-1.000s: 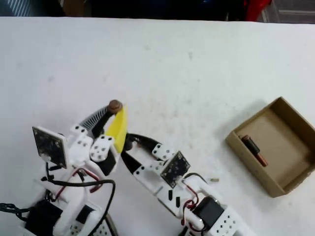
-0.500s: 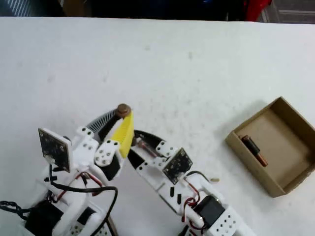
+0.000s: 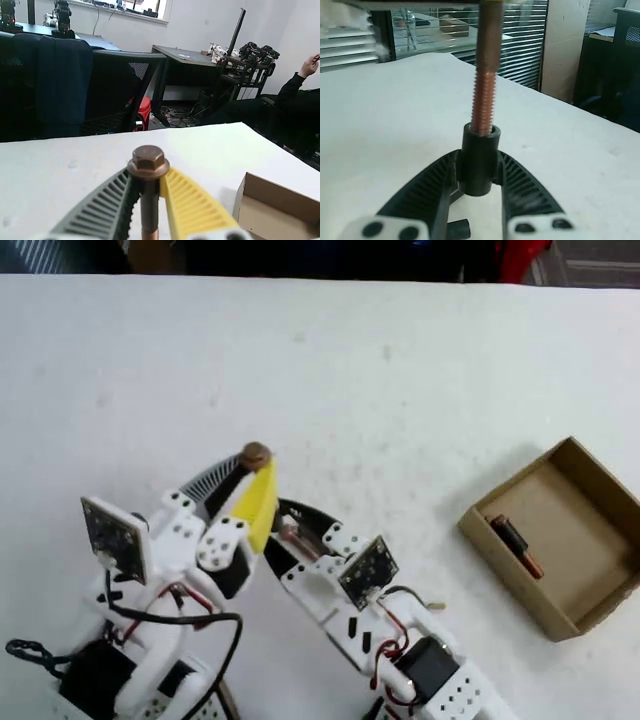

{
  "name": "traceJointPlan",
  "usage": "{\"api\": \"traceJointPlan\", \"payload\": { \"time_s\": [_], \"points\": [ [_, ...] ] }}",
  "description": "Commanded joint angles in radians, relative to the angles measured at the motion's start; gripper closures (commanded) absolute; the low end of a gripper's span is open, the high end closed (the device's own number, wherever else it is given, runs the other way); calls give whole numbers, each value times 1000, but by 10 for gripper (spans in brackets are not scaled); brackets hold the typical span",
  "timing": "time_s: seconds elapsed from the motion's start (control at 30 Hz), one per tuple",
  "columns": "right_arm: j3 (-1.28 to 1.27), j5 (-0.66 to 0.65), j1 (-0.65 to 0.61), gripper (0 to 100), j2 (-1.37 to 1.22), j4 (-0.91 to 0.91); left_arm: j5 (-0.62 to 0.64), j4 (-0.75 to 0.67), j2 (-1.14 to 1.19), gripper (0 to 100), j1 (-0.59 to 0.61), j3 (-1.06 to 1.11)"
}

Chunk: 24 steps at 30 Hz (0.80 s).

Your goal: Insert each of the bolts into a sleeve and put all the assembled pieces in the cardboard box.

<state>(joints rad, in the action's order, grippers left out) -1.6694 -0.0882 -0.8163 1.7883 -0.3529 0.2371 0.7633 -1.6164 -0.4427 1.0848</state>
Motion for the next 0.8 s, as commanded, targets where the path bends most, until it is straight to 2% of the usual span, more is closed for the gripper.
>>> {"api": "traceJointPlan", "payload": {
  "time_s": [0.0, 0.47, 0.77],
  "points": [
    [17, 3, 13, 981, 15, 21, 11, -41, -7, 978, -13, -6],
    [17, 3, 13, 981, 15, 21, -25, -77, -5, 978, -12, 6],
    [17, 3, 13, 981, 15, 21, -26, -77, -5, 978, 42, 14]
  ]
}}
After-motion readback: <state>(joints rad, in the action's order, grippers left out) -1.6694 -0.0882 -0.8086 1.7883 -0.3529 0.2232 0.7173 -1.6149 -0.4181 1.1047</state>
